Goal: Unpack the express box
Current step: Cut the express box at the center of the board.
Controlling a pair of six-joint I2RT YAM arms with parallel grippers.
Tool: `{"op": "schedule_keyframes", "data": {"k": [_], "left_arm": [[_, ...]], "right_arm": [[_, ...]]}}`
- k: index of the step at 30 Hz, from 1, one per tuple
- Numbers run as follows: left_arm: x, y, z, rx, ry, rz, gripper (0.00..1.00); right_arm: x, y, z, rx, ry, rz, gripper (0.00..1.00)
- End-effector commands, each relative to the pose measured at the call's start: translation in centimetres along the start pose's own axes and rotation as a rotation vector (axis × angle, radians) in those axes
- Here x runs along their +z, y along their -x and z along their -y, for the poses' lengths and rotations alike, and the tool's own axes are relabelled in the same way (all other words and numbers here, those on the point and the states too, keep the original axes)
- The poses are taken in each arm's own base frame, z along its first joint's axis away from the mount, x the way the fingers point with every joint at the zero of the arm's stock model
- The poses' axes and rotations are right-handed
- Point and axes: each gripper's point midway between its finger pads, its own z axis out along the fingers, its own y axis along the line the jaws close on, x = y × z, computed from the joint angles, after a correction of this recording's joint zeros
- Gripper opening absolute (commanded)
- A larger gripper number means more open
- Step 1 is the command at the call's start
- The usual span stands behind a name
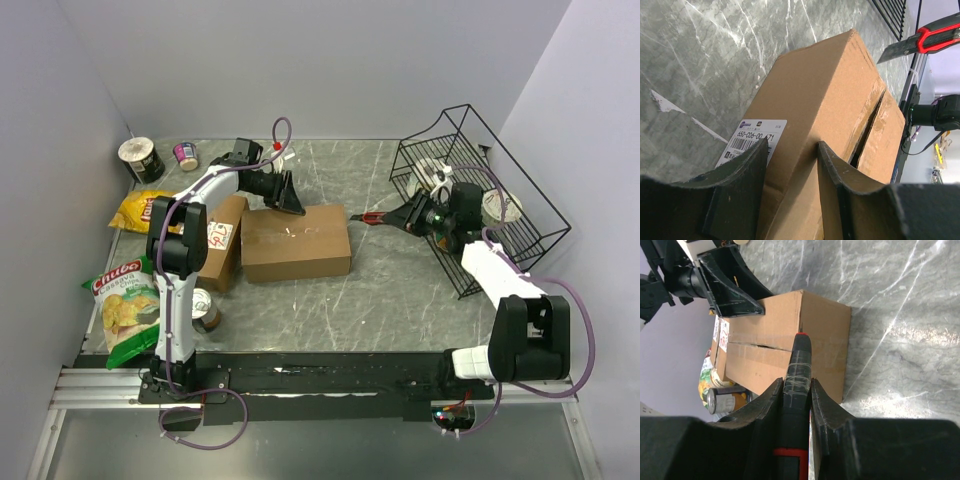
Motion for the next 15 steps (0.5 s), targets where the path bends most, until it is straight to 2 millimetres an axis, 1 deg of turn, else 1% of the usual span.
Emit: {"op": "schedule_keyframes", "data": {"k": [1,9,13,15], "left_arm": [[1.9,-5.9,-7.8,-0.018,0.294,-0.155,0.01],[1.9,-6.3,-8.0,-0.021,0.297,-0.16,0.01],[1.9,-6.1,-8.0,-0.022,0.297,-0.157,0.01],[1.9,-6.1,-8.1,-0.022,0.299,-0.158,0.01]], "right_arm": [[0.4,0.2,-0.3,-0.033,0.03,0.001,0.0],[0.8,-0.1,-0.6,-0.025,0.049,-0.017,0.0],[0.7,0.2,-1.3,-0.021,0.072,-0.002,0.0],[0.7,0.4,-1.3,-0.017,0.07,0.0,0.0]]}}
